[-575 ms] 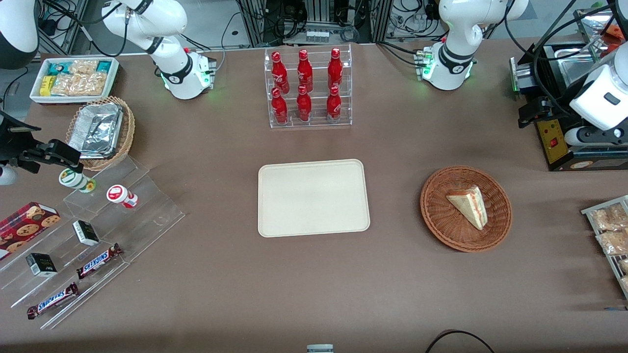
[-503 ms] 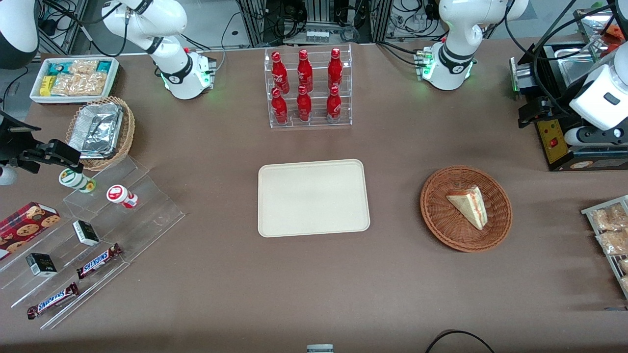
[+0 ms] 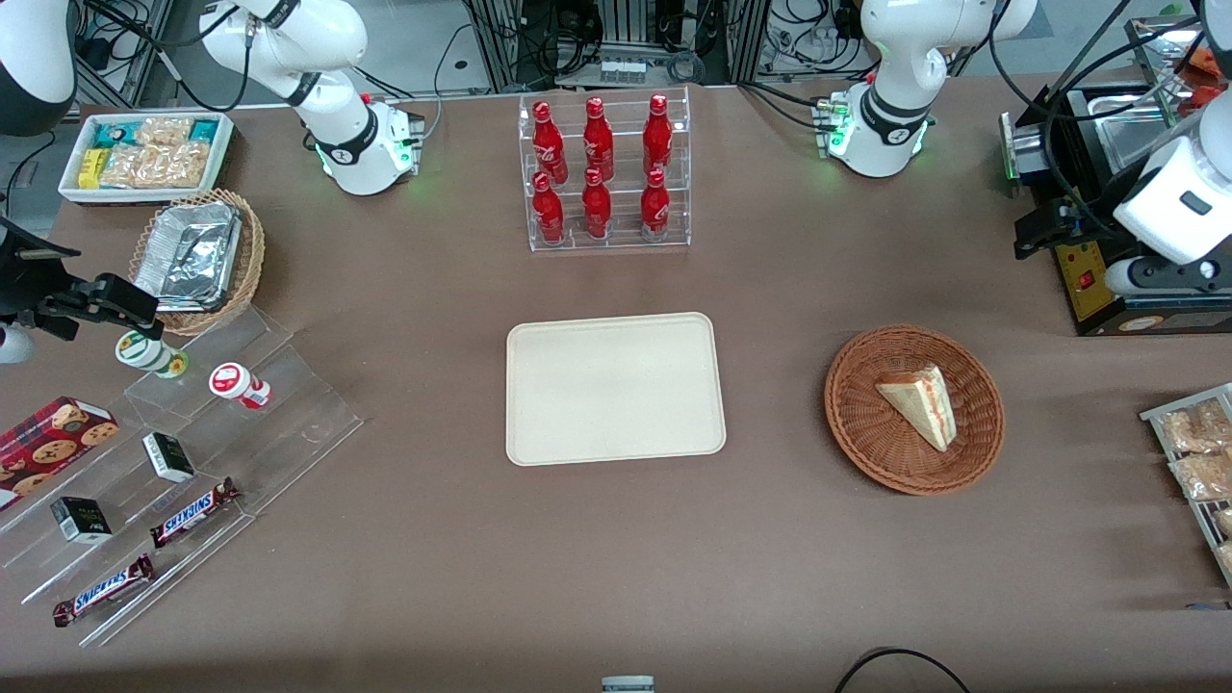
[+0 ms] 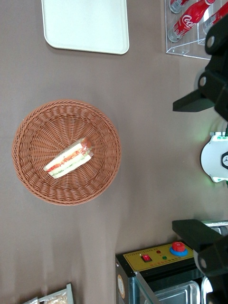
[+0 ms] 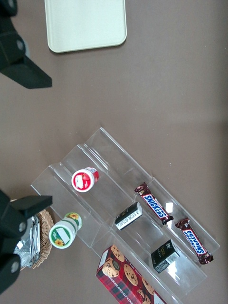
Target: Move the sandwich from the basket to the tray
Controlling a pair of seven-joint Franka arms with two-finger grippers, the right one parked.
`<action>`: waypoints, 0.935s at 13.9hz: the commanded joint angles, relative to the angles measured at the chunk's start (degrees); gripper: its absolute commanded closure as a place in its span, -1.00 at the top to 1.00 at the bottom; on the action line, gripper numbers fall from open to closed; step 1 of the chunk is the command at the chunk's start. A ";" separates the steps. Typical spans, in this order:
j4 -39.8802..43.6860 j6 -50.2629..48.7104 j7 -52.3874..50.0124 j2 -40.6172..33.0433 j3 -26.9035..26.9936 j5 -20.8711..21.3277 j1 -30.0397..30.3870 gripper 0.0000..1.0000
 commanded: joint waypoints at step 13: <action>-24.83 31.32 0.27 1.67 0.46 0.63 -0.09 1.00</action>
